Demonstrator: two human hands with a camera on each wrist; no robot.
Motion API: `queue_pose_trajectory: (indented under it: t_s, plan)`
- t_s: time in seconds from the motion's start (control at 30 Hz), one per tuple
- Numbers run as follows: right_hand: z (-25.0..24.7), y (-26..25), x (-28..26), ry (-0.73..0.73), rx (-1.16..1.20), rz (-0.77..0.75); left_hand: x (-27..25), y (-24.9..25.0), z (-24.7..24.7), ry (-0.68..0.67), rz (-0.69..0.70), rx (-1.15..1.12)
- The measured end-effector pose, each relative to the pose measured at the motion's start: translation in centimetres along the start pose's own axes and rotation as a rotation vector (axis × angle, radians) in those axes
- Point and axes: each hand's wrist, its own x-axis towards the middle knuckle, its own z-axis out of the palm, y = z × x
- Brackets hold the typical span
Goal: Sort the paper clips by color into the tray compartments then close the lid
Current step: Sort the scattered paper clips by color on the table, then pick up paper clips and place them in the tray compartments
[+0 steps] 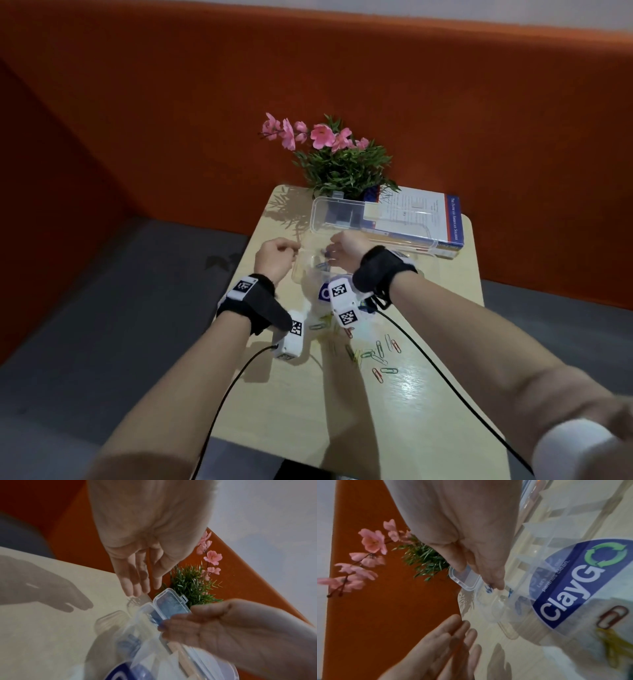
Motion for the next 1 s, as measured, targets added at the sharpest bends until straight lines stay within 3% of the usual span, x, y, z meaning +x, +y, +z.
queue_pose_trajectory:
  t_s: [0.17,0.3,0.4,0.5,0.57,0.63,0.77,1.0]
  plan:
    - [-0.3,0.1,-2.0,-0.055,-0.19,-0.094,-3.8,-3.2,-0.3,-0.072,-0.002,0.109]
    - [-4.1,2.8,-5.2,-0.157,-0.294,-0.106,-5.9,-5.7,1.6,-0.175,0.038,0.384]
    - [-6.7,6.2,-6.1,-0.065,-0.689,-0.07,-7.0,-6.5,3.0,-0.227,0.126,0.59]
    - [-7.6,9.7,-5.6,0.172,-1.024,-0.183,-7.0,-7.0,4.0,-0.26,0.231,0.73]
    - [-7.5,11.7,-5.3,0.256,-1.076,-0.283,-7.0,-7.2,4.7,-0.262,0.299,0.793]
    - [-6.7,12.7,-4.8,0.229,-1.103,-0.336,-7.0,-7.3,5.3,-0.267,0.338,0.873]
    - [-5.8,13.5,-4.4,0.221,-1.198,-0.342,-6.9,-7.1,6.1,-0.262,0.341,0.982]
    - [-7.6,13.7,-4.7,0.261,-1.301,-0.352,-6.7,-7.7,5.4,-0.224,0.37,0.913]
